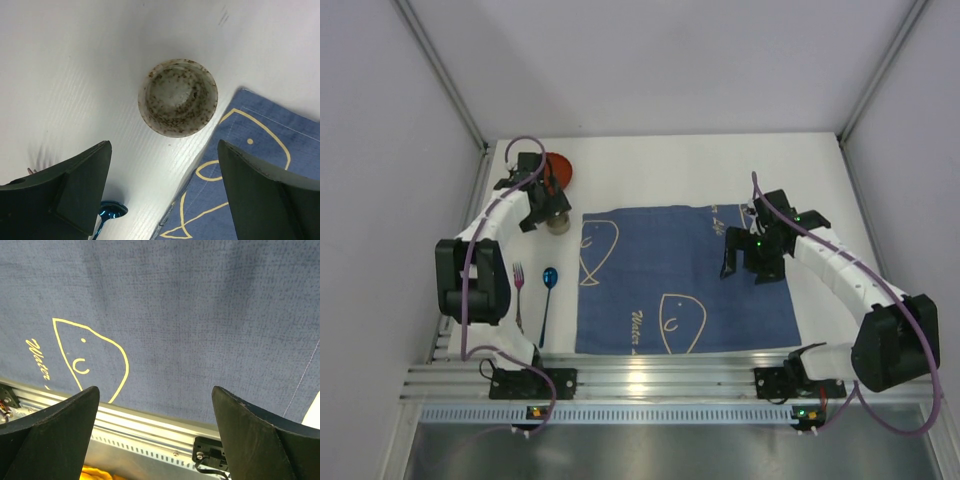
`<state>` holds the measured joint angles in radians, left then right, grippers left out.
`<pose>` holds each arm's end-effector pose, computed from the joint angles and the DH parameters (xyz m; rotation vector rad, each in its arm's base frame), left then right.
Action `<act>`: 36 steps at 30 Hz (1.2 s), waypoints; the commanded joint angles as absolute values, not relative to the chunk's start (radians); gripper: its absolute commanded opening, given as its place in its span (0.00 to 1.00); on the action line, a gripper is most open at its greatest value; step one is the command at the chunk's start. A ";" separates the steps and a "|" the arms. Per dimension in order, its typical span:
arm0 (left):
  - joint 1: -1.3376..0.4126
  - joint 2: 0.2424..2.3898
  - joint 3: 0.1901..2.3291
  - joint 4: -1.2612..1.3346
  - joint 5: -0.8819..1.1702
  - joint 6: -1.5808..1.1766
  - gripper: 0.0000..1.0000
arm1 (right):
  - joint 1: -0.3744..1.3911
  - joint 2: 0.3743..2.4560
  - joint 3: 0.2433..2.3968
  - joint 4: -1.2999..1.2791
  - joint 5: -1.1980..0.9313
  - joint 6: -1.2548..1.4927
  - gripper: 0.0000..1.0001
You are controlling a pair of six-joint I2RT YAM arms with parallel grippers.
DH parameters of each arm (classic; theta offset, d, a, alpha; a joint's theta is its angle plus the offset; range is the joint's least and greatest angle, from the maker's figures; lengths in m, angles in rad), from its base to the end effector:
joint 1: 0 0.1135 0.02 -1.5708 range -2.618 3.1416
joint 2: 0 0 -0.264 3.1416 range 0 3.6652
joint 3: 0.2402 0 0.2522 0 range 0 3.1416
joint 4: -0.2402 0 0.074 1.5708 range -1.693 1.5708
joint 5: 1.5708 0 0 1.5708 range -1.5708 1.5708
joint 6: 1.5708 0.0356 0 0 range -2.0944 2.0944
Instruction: Set the dinner table for one person
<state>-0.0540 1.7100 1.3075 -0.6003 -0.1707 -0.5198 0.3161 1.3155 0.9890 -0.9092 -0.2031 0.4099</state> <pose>0.3640 -0.0136 0.2422 -0.6506 2.4669 -0.0014 0.2263 0.0816 0.2444 0.0851 2.8662 0.4453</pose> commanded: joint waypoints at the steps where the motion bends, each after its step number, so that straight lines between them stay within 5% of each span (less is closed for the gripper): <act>1: -0.038 1.753 1.351 -0.606 -0.144 -0.500 0.91 | 0.314 1.289 0.982 -0.934 -0.186 0.396 0.94; 8: -0.008 1.848 1.376 -0.583 -0.143 -0.505 0.78 | 0.313 1.292 0.965 -0.937 -0.175 0.396 0.93; 18: -0.008 1.943 1.423 -0.581 -0.137 -0.477 0.00 | 0.311 1.336 0.976 -0.942 -0.169 0.379 0.93; 28: -0.121 1.836 1.620 -0.643 0.029 -0.371 0.00 | 0.313 1.417 1.240 -0.948 -0.297 0.373 0.93; 36: -0.530 1.890 1.828 -0.819 -0.057 -0.370 0.00 | 0.386 1.551 1.514 -0.971 -0.370 0.405 0.85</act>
